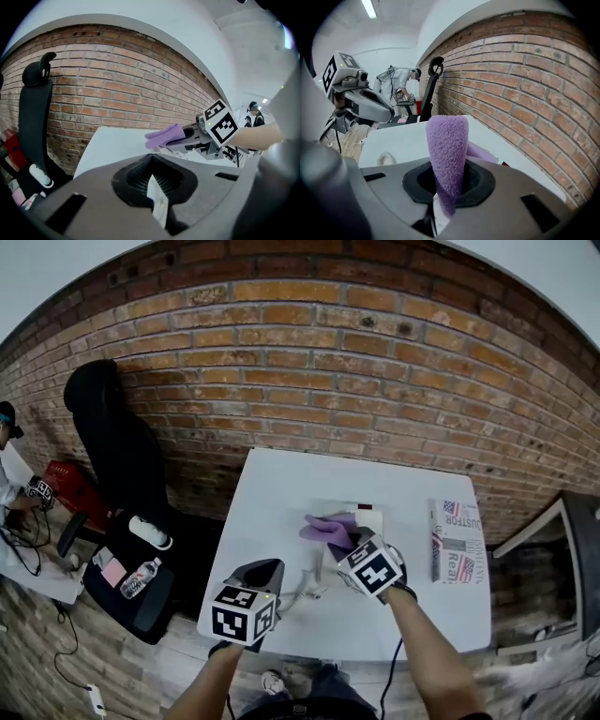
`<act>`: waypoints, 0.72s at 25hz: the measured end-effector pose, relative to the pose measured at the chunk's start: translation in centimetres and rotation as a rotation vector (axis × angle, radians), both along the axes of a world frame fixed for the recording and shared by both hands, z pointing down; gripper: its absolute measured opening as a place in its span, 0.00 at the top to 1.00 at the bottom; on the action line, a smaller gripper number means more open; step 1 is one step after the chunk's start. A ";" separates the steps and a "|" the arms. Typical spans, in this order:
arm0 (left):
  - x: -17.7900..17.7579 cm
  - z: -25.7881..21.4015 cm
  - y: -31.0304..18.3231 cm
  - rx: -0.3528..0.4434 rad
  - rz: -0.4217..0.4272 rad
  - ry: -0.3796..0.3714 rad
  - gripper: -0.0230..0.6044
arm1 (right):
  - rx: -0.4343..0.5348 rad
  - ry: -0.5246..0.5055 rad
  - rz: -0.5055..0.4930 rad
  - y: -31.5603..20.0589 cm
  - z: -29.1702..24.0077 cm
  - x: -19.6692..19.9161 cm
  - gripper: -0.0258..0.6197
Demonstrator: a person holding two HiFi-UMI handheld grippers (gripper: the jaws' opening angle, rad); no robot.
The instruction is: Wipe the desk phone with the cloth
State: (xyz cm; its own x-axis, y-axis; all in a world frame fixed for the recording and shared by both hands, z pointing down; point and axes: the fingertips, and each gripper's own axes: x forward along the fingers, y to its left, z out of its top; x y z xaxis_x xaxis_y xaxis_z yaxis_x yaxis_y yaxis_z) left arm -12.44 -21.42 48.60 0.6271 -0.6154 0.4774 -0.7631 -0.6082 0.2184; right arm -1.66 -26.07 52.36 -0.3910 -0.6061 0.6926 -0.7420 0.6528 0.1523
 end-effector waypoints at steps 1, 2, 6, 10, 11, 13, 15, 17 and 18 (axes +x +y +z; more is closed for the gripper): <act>-0.1 0.0 0.2 0.001 0.006 0.000 0.96 | -0.002 -0.001 0.005 0.4 0.1 -0.1 0.89; -0.2 0.0 0.5 0.001 0.012 0.001 0.96 | -0.005 -0.001 0.010 0.9 0.2 -0.2 0.89; -0.4 -0.1 1.4 0.006 0.034 0.002 0.96 | -0.017 -0.007 0.027 2.6 0.8 -0.4 0.89; -0.6 -0.1 2.1 0.011 0.053 0.005 0.96 | -0.029 -0.004 0.038 4.1 1.5 -0.8 0.89; -0.7 -0.1 2.3 0.012 0.056 0.006 0.96 | -0.032 -0.007 0.041 4.5 1.7 -0.9 0.89; -0.9 -0.1 2.7 0.013 0.062 0.008 0.96 | -0.038 -0.014 0.049 5.3 2.1 -1.1 0.89; -1.0 0.0 2.9 0.013 0.069 0.009 0.96 | -0.047 -0.022 0.058 6.0 2.5 -1.2 0.89; -1.1 0.0 3.2 0.013 0.074 0.011 0.96 | -0.056 -0.028 0.066 6.7 2.9 -1.3 0.89; -1.1 0.1 3.3 0.013 0.078 0.012 0.96 | -0.059 -0.029 0.070 7.1 3.1 -1.4 0.89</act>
